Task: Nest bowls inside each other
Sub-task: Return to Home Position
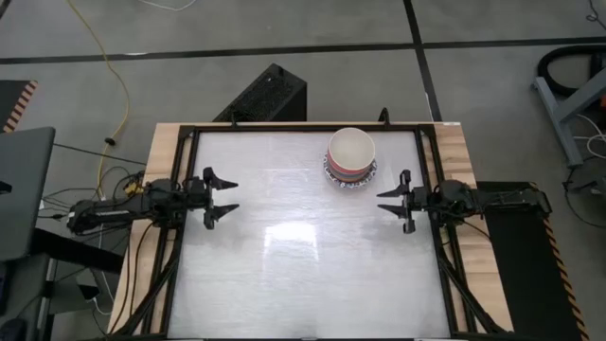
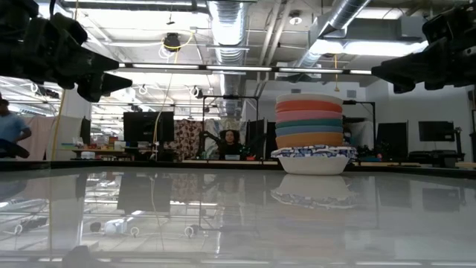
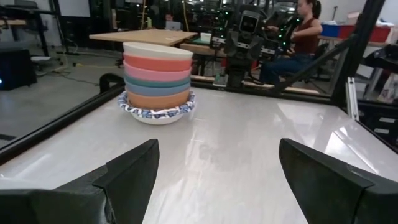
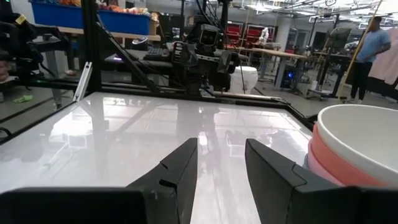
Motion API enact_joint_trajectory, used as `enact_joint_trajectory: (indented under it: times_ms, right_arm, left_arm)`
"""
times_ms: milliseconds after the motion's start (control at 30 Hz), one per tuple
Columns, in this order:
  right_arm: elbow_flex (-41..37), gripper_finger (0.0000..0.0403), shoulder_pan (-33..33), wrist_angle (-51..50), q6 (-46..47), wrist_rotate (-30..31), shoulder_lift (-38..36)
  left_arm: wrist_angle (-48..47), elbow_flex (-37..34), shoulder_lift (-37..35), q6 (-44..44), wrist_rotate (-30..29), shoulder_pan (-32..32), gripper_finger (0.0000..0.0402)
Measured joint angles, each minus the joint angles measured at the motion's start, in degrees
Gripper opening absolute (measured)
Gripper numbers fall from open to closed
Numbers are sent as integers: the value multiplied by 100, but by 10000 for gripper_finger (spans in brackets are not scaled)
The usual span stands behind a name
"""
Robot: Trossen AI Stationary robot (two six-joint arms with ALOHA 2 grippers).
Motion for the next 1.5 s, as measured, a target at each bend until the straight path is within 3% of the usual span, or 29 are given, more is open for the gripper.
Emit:
enact_joint_trajectory:
  times_ms: [233, 767, 1500]
  right_arm:
    - [0, 154, 0, -36, 16, 2, -1]
    - [0, 154, 0, -221, 79, -2, 0]
    - [0, 154, 0, -227, 62, -15, -1]
  left_arm:
    - [19, 0, -2, -169, -31, -43, 320]
    - [39, 0, 2, -1524, -408, -41, 320]
    - [39, 0, 2, -1413, -398, -41, 320]
